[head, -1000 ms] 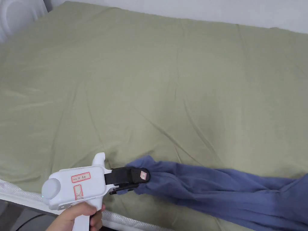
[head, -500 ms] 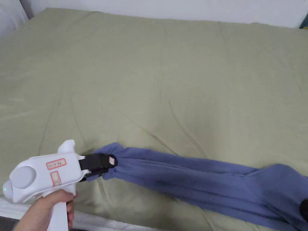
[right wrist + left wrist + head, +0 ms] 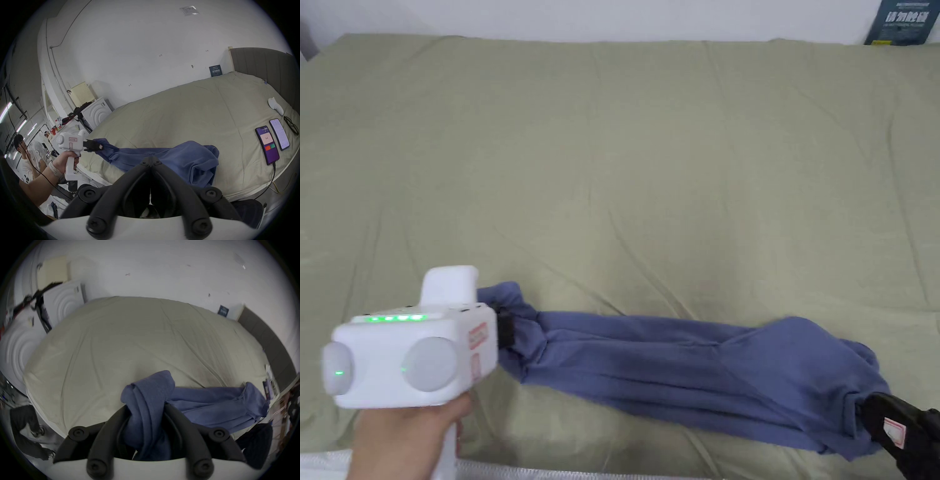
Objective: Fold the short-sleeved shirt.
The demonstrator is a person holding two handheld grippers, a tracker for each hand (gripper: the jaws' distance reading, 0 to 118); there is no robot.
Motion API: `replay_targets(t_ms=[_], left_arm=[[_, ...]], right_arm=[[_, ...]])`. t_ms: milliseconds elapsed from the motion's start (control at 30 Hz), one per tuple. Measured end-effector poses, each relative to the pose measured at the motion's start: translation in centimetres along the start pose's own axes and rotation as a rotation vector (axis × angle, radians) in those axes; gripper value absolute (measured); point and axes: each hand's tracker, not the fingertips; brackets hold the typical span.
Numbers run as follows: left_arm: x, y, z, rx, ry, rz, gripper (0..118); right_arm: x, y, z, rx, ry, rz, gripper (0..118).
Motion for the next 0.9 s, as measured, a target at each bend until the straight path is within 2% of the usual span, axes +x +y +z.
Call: replay_targets(t_ms=[200, 300, 333, 367, 400, 433, 467, 567, 633, 700, 733, 767, 800, 833, 900], left_arm=[[9.6, -2.9, -4.4, -0.025, 0.053, 0.031, 19], [11.5, -3.7, -6.5, -0.046, 0.068, 0.004, 19], [11.7, -3.9, -6.9, -0.045, 0.089, -0.008, 23], [11.6, -3.9, -6.8, -0.034, 0.087, -0.028, 34], [11.4, -3.5, -6.1, -0.027, 0.039, -0.044, 67], [11.1, -3.2, -5.3, -0.042, -0.033, -0.024, 91], [10.7, -2.9, -4.3, -0.064, -0.088, 0.001, 105], [8.3, -2.7, 0.6, 0.078, -0.198, 0.048, 107], [5.5, -2.5, 2.9, 0.135, -0.215, 0.087, 107], [2.5, -2.2, 4.2, 0.196, -0.25, 0.16, 104], [1.3, -2.0, 4.5, 0.225, -0.266, 0.193, 94], [0.5, -1.6, 4.2, 0.233, -0.262, 0.219, 69], [-0.6, -1.4, 3.6, 0.204, -0.266, 0.203, 22], [-1.1, -1.3, 2.9, 0.207, -0.288, 0.204, 12], [-1.4, -1.2, 1.5, 0.202, -0.274, 0.196, 12]], right_arm=[[2.0, -1.0, 1.1, 0.015, 0.013, -0.029, 0], [3.0, -1.3, 1.8, 0.02, 0.002, -0.05, 0], [3.2, -1.3, 2.0, 0.024, 0.001, -0.056, 0], [3.4, -1.3, 2.2, 0.026, 0.002, -0.058, 0], [3.5, -1.3, 2.4, 0.029, 0.001, -0.055, 0], [3.5, -1.3, 2.5, 0.032, -0.001, -0.048, 0], [3.5, -1.3, 2.5, 0.033, 0.0, -0.042, 0], [3.1, -1.1, 2.4, 0.039, 0.005, -0.035, 0], [2.8, -1.0, 2.4, 0.047, 0.008, -0.037, 0], [2.5, -1.1, 2.2, 0.048, 0.014, -0.039, 0], [2.3, -1.2, 2.1, 0.047, 0.015, -0.038, 0], [2.3, -1.3, 1.9, 0.042, 0.016, -0.038, 0], [2.2, -1.4, 1.7, 0.036, 0.018, -0.04, 0], [2.2, -1.6, 1.5, 0.031, 0.019, -0.042, 0], [2.1, -1.7, 1.3, 0.023, 0.019, -0.047, 0]])
